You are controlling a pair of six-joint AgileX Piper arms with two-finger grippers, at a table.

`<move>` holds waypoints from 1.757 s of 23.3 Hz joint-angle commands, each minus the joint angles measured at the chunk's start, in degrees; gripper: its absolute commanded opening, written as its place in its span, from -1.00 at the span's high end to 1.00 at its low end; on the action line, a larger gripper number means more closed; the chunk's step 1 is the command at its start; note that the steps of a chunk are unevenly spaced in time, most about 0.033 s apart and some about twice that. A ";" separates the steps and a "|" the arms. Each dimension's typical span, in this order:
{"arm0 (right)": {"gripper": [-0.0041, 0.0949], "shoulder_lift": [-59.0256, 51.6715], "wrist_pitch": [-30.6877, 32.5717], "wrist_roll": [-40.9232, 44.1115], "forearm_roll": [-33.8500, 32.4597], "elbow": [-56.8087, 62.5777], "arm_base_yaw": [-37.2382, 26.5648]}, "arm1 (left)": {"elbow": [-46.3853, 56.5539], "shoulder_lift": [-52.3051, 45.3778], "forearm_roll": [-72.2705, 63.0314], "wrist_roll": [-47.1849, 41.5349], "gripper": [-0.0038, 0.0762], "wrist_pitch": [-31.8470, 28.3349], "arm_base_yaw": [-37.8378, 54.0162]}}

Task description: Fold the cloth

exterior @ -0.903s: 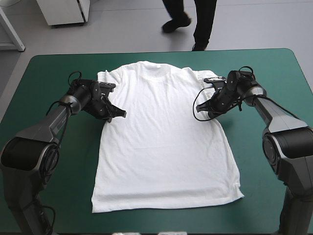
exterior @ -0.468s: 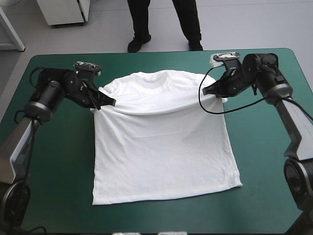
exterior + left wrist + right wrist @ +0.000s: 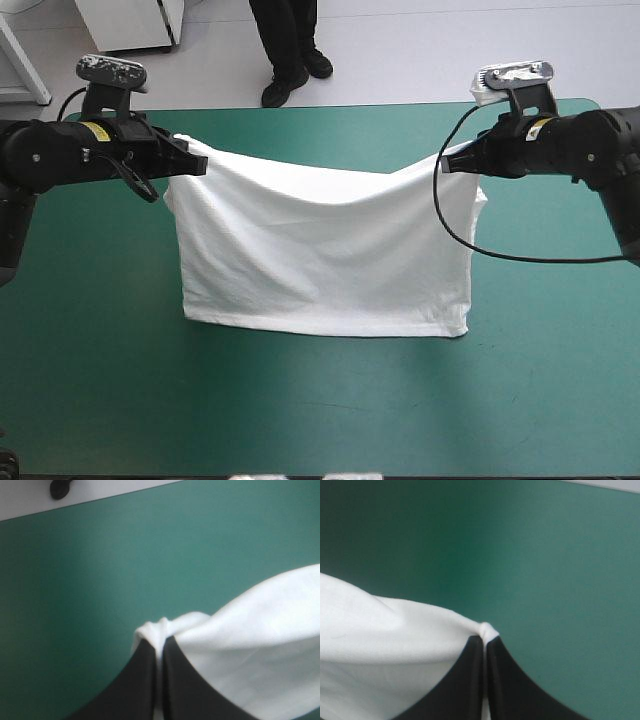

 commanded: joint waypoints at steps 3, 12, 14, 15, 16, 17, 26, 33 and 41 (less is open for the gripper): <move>0.95 -5.42 -7.26 0.27 0.30 -3.93 0.03 | -6.01 -2.51 -4.85 0.90 0.93 -4.28 -0.23; 0.95 3.63 -13.43 0.62 -0.75 -15.25 0.03 | -15.92 7.41 -4.85 0.90 0.93 -12.34 -0.23; 0.95 9.49 -14.02 0.62 -2.67 -21.25 -0.06 | -23.19 13.34 -4.85 0.90 0.93 -13.89 -0.23; 0.95 13.77 -14.02 0.62 -1.92 -27.01 -0.95 | -28.56 17.63 -5.63 0.65 0.93 -14.01 -0.13; 0.95 15.36 -14.02 0.62 -0.57 -29.27 -1.44 | -30.59 19.52 -6.39 0.65 0.93 -14.12 -0.12; 0.95 18.70 -14.87 0.12 2.57 -34.17 -3.43 | -34.63 22.46 -7.26 0.65 0.93 -15.08 -0.12; 0.95 22.34 -9.48 -6.26 11.14 -27.73 -11.38 | -32.93 26.78 -20.79 5.25 0.93 -9.92 7.89; 0.95 19.44 -7.88 -7.86 11.40 -12.56 -11.26 | -15.50 24.14 -21.53 6.65 0.93 -4.39 7.77; 0.95 12.19 -7.20 -8.67 10.94 6.64 -7.38 | 1.30 18.77 -21.39 6.52 0.93 1.68 4.83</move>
